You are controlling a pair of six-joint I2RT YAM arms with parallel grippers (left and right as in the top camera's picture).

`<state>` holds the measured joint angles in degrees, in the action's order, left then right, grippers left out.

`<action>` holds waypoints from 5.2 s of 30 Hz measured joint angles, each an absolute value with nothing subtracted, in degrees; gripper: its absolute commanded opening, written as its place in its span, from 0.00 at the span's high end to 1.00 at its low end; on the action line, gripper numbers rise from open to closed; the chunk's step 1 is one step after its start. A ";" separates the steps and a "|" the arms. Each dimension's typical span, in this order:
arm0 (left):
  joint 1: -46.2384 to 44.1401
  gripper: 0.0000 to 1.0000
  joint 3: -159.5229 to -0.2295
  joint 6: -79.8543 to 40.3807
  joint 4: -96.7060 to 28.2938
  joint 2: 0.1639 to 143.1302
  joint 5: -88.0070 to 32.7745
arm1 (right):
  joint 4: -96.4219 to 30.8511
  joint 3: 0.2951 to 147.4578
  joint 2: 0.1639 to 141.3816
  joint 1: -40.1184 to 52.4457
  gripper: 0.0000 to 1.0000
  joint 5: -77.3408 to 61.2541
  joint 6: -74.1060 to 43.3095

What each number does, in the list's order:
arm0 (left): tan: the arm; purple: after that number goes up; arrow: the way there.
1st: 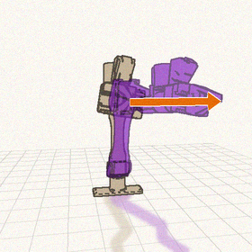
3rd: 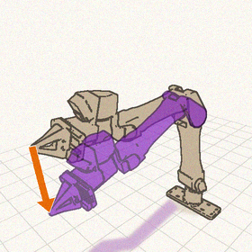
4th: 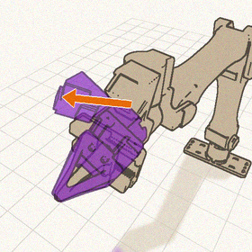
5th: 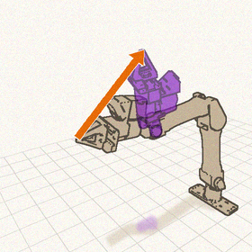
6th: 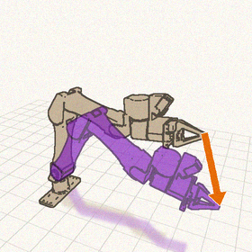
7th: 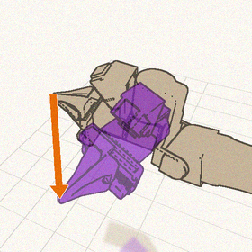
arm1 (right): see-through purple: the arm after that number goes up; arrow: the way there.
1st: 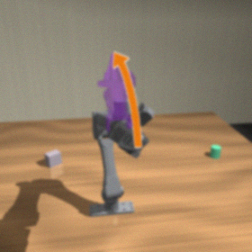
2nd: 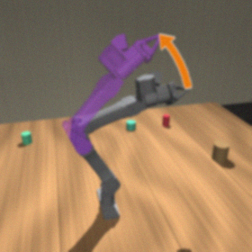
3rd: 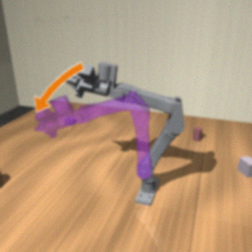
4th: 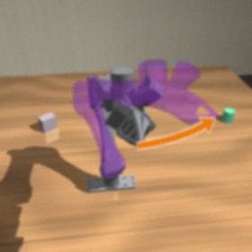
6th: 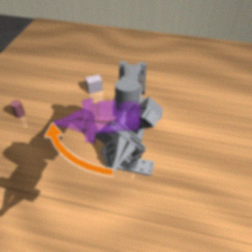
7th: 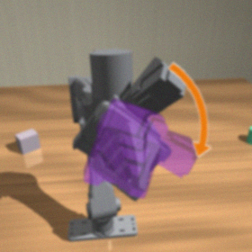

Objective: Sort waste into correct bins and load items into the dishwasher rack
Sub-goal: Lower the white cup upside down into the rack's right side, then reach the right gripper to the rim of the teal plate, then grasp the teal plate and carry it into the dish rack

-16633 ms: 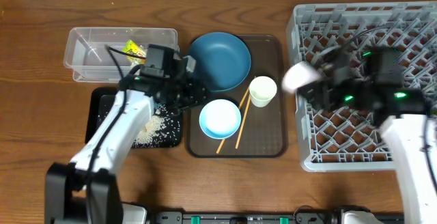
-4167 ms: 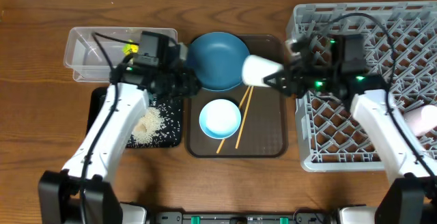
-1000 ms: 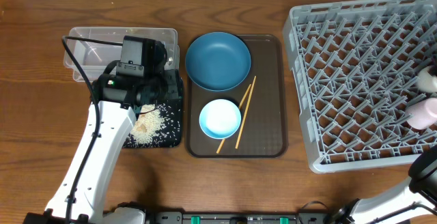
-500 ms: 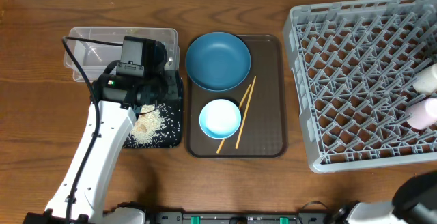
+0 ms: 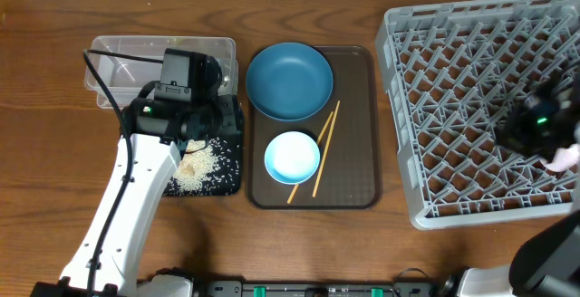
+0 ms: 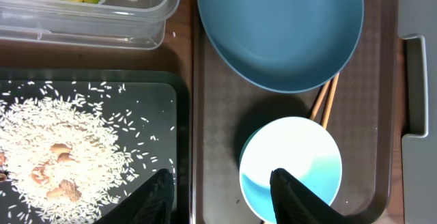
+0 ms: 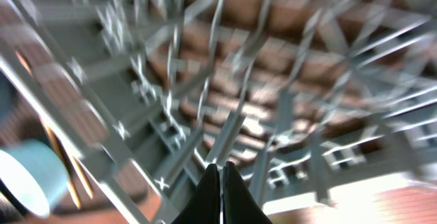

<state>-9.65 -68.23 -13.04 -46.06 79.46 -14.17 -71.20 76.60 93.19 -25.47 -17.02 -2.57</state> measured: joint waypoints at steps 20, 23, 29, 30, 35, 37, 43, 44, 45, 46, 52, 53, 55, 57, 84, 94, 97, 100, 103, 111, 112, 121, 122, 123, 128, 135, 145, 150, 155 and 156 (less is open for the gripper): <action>-9.65 0.50 -68.23 -13.04 -46.09 79.46 -14.15 | -67.31 65.10 93.36 -5.43 0.99 -17.19 0.89; -9.65 0.50 -68.23 -13.04 -46.11 79.46 -14.15 | -65.54 63.70 93.36 -3.07 0.99 -17.15 0.89; -9.65 0.50 -68.23 -13.04 -46.11 79.46 -14.15 | -64.07 63.09 93.36 -0.45 0.99 -15.42 0.84; -9.65 0.50 -68.23 -13.04 -46.11 79.46 -14.15 | -63.90 63.09 93.36 -0.23 0.99 -15.42 0.84; -9.65 0.50 -68.23 -13.04 -46.09 79.46 -14.15 | -62.96 63.05 93.36 0.23 0.99 -17.28 0.82; -9.65 0.50 -68.23 -13.04 -46.11 79.46 -14.15 | -62.63 63.02 93.36 0.23 0.99 -18.11 0.80; -9.65 0.50 -68.23 -13.04 -46.11 79.46 -14.15 | -62.50 63.00 93.36 0.23 0.99 -19.18 0.80; -9.65 0.50 -68.23 -13.06 -46.11 79.46 -14.15 | -62.48 63.00 93.36 0.23 0.99 -19.27 0.80; -9.65 0.50 -68.23 -13.04 -46.11 79.46 -14.15 | -62.46 63.00 93.36 0.23 0.99 -19.35 0.80; -9.65 0.50 -68.23 -13.04 -46.11 79.46 -14.15 | -62.41 63.00 93.36 0.23 0.99 -19.51 0.80; -9.65 0.50 -68.23 -13.04 -46.11 79.46 -14.15 | -61.89 62.89 93.36 0.23 0.99 -21.17 0.75; -9.65 0.50 -68.23 -13.04 -46.11 79.46 -14.15 | -61.84 62.89 93.36 0.23 0.99 -21.43 0.73; -9.65 0.50 -68.23 -13.04 -46.11 79.46 -14.15 | -61.84 62.89 93.36 0.23 0.99 -21.69 0.71; -9.65 0.50 -68.23 -13.04 -46.11 79.46 -14.15 | -61.80 62.89 93.36 0.23 0.99 -21.80 0.71; -9.65 0.44 -68.23 -13.02 -49.98 79.46 -11.14 | -65.69 77.25 93.38 0.25 0.62 -18.83 0.58; -9.65 0.44 -68.23 -13.02 -50.85 79.46 -10.02 | -48.40 85.86 93.45 8.73 0.60 -18.17 0.71; -9.65 0.39 -68.23 -13.32 -52.01 79.46 -8.03 | -44.91 85.86 94.15 12.45 0.51 -17.74 0.56; -9.50 0.38 -68.23 -13.91 -52.97 79.46 -5.96 | -41.47 85.89 96.62 15.84 0.47 -15.55 -0.12; -8.62 0.38 -68.23 -14.13 -53.82 79.46 -5.06 | -37.45 85.89 100.86 18.79 0.46 -12.56 -1.37; -7.14 0.37 -68.23 -14.79 -54.48 79.46 -4.03 | -28.10 85.86 112.60 22.17 0.57 -6.09 -10.24; -7.14 0.37 -68.23 -14.79 -54.52 79.46 -4.03 | -26.76 85.86 113.95 22.31 0.59 -5.28 -11.79; -7.14 0.37 -68.23 -14.81 -54.65 79.46 -3.88 | -21.28 85.86 121.16 22.98 0.79 -3.33 -22.59; -7.14 0.37 -68.23 -14.79 -54.63 79.46 -3.86 | -21.21 85.86 121.54 23.00 0.85 -3.20 -23.31; -7.14 0.37 -68.23 -14.81 -54.65 79.46 -3.86 | -21.17 85.86 122.06 23.07 0.92 -3.11 -24.18; -7.14 0.37 -68.23 -14.79 -54.65 79.46 -3.86 | -20.71 85.93 122.58 23.24 0.99 -2.52 -26.15; -7.14 0.37 -68.23 -14.81 -54.68 79.46 -3.86 | -24.25 88.99 120.92 21.02 0.99 -1.50 -21.52; -7.14 0.37 -68.23 -14.81 -54.65 79.46 -3.88 | -24.62 94.30 102.69 6.72 0.99 -0.34 2.09; -7.14 0.36 -68.23 -14.81 -54.61 79.46 -3.86 | -20.67 95.37 96.68 -3.20 0.99 5.26 18.20; -7.14 0.37 -68.23 -14.81 -54.43 79.46 -3.86 | -17.65 95.42 97.12 -10.28 0.99 12.36 27.44; -7.16 0.37 -68.23 -14.81 -54.43 79.46 -3.86 | -17.06 95.35 97.25 -11.51 0.99 13.19 29.02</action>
<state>-7.16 -68.23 -14.81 -54.43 79.46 -3.86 -17.06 95.35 97.25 -11.51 13.19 29.02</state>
